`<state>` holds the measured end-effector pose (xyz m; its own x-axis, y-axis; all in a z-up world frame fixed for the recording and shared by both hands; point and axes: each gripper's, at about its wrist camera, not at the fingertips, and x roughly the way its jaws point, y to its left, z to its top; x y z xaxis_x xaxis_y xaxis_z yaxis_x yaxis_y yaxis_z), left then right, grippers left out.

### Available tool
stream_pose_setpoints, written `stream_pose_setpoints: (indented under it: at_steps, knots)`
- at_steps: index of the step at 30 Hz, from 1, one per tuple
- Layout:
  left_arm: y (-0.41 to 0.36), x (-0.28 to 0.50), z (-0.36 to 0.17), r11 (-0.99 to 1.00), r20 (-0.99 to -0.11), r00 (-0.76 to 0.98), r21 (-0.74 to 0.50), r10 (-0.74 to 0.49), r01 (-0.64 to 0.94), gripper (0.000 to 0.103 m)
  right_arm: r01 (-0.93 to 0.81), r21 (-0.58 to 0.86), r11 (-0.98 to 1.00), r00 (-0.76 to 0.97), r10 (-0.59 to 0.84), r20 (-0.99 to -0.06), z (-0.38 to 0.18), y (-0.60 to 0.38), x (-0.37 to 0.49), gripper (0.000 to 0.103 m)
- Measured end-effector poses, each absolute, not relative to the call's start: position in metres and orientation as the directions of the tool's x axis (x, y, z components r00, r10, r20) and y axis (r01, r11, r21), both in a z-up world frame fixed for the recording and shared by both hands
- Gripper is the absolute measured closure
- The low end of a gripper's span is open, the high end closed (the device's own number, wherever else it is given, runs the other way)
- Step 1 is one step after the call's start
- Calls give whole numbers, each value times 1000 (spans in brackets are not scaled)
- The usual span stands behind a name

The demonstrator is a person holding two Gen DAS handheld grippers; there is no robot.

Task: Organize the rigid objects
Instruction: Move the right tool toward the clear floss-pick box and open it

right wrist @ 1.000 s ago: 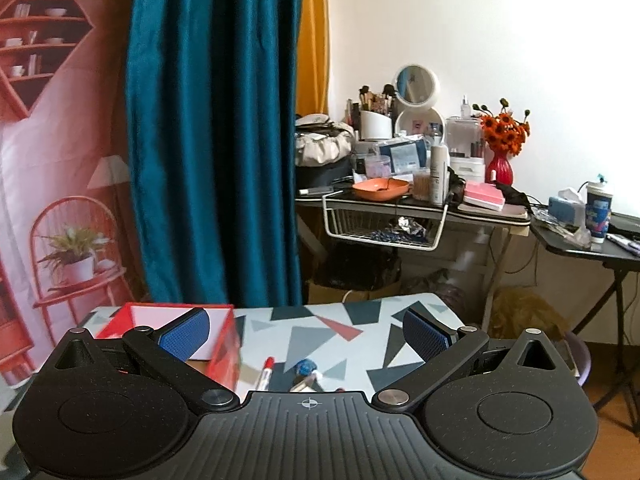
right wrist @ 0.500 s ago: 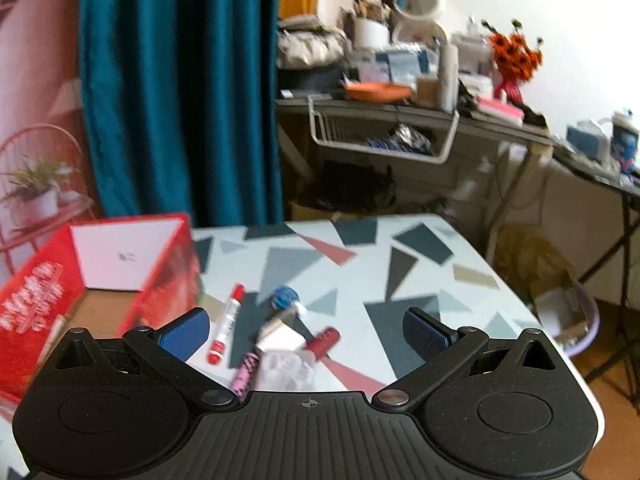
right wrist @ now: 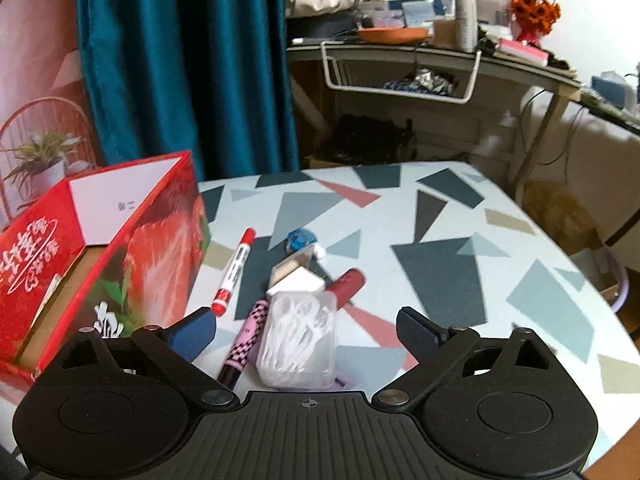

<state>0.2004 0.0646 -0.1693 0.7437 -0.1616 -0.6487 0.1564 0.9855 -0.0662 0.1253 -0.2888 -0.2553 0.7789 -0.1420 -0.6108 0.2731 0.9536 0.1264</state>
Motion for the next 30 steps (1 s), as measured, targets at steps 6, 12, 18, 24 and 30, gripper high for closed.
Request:
stream_pose_setpoints:
  at_steps: [6, 12, 18, 24, 30]
  knots:
    - [63, 209, -173, 968, -708, 679, -30, -196, 248, 79, 269, 146, 952, 773, -123, -622, -260, -290, 129, 20]
    - [66, 215, -182, 955, -742, 629, -49, -232, 294, 84, 253, 137, 958, 774, -116, -622, -262, -292, 130, 22]
    - [66, 216, -184, 955, -741, 626, -69, -243, 289, 92, 260, 134, 956, 769, -121, -628, -264, -299, 131, 28]
    - [67, 217, -184, 952, -745, 619, -73, -251, 298, 92, 244, 122, 962, 754, -109, -648, -272, -303, 140, 30]
    - [63, 217, -183, 947, -747, 618, -44, -243, 318, 92, 262, 104, 960, 742, -131, -658, -284, -300, 151, 30]
